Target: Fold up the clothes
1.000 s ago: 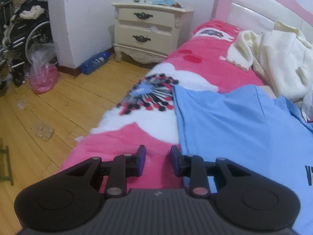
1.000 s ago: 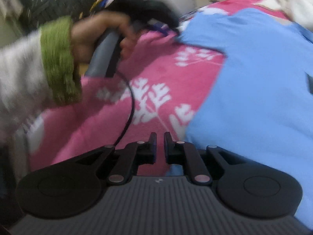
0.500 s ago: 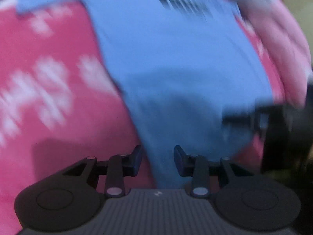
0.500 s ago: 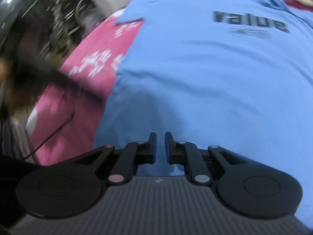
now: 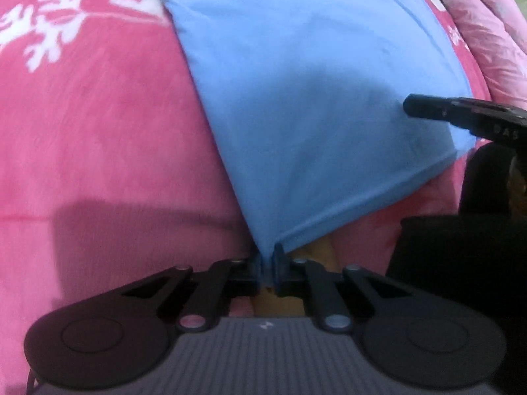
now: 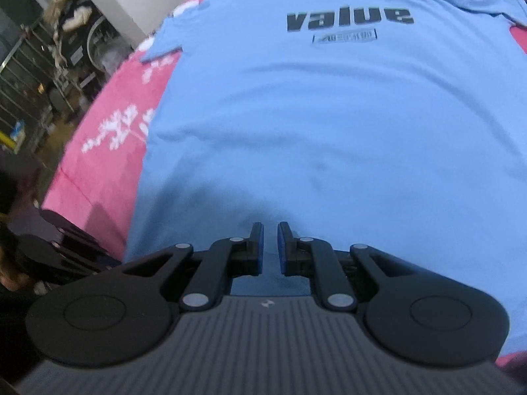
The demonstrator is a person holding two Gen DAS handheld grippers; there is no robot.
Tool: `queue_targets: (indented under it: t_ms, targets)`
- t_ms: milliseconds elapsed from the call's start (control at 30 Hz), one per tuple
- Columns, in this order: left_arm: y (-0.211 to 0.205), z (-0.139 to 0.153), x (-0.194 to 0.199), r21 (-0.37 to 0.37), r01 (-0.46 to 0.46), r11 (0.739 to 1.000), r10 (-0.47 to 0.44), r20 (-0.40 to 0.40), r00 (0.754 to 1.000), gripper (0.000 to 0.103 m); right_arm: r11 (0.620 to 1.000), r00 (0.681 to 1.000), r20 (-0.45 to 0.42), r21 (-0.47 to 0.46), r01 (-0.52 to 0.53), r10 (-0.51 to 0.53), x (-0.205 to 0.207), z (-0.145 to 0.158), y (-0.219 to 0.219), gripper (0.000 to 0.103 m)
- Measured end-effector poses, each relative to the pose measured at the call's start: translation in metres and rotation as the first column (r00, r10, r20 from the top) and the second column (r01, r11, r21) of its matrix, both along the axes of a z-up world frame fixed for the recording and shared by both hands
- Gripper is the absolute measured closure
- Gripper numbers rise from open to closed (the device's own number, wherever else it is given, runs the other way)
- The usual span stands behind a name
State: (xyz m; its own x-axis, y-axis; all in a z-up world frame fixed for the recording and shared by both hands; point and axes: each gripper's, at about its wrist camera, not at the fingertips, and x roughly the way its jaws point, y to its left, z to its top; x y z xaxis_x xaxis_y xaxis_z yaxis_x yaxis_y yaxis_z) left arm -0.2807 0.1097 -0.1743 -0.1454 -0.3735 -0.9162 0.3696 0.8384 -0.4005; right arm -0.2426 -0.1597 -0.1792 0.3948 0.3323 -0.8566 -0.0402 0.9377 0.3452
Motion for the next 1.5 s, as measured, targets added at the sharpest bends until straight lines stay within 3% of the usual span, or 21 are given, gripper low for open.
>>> queue_targets:
  t_ms: [100,267,367,433,500,600,667,800,900,1000,1167,1300,1433,1500]
  targets:
    - [0.002,-0.006,0.001,0.015,-0.003,1.000,0.004,-0.021,1.000,0.096,1.000,0.993,-0.115,-0.006,0.014,-0.015,-0.003,-0.021,0.001,0.095]
    - [0.004,-0.009,0.005,0.032,0.062,0.998,-0.060,-0.045,0.997,0.092,0.999,0.993,-0.109,-0.015,0.035,-0.036,-0.005,-0.015,-0.001,0.094]
    - [0.009,0.000,0.007,0.054,0.104,0.993,-0.100,-0.059,0.993,0.088,0.997,0.984,-0.161,0.028,0.076,-0.070,-0.010,-0.017,-0.012,0.092]
    - [0.016,0.014,0.016,0.050,0.106,0.993,-0.104,-0.040,0.994,0.082,0.992,0.974,-0.204,0.062,0.109,-0.094,-0.014,-0.020,-0.021,0.092]
    - [0.023,0.034,0.037,0.039,0.076,0.996,-0.077,0.032,0.997,0.080,0.987,0.967,-0.228,0.085,0.134,-0.112,-0.017,-0.017,-0.030,0.089]
    - [0.024,0.060,0.078,0.024,0.010,1.000,-0.014,0.157,0.988,0.072,0.985,0.983,-0.076,0.047,0.169,-0.165,-0.014,0.025,-0.059,0.072]
    - [0.012,0.068,0.111,-0.012,-0.039,0.999,0.041,0.237,0.971,0.071,0.975,0.973,0.062,-0.006,0.222,-0.221,0.004,0.047,-0.088,0.069]
    - [-0.031,0.070,0.173,-0.109,-0.149,0.983,0.178,0.360,0.916,0.064,0.952,0.916,0.302,-0.072,0.298,-0.264,0.052,0.077,-0.132,0.069]
    - [-0.073,0.060,0.213,-0.180,-0.240,0.954,0.295,0.416,0.860,0.064,0.957,0.896,0.396,-0.118,0.264,-0.199,0.100,0.074,-0.132,0.069]
    - [-0.105,0.049,0.237,-0.259,-0.308,0.916,0.395,0.440,0.806,0.064,0.953,0.881,0.470,-0.240,0.187,-0.054,0.144,0.064,-0.114,0.069]
    - [-0.128,0.034,0.266,-0.329,-0.338,0.882,0.465,0.482,0.743,0.064,0.865,0.876,0.447,-0.497,0.075,0.180,0.207,0.032,-0.092,0.071]
    - [-0.140,0.023,0.281,-0.332,-0.342,0.879,0.472,0.514,0.716,0.064,0.802,0.877,0.402,-0.597,0.035,0.261,0.237,0.019,-0.090,0.071]
    - [-0.151,0.016,0.289,-0.297,-0.292,0.909,0.414,0.575,0.705,0.064,0.839,0.883,0.405,-0.544,0.024,0.238,0.260,0.020,-0.099,0.071]
    - [-0.156,0.014,0.289,-0.271,-0.265,0.925,0.378,0.616,0.691,0.064,0.836,0.890,0.375,-0.549,-0.012,0.260,0.270,0.016,-0.099,0.071]
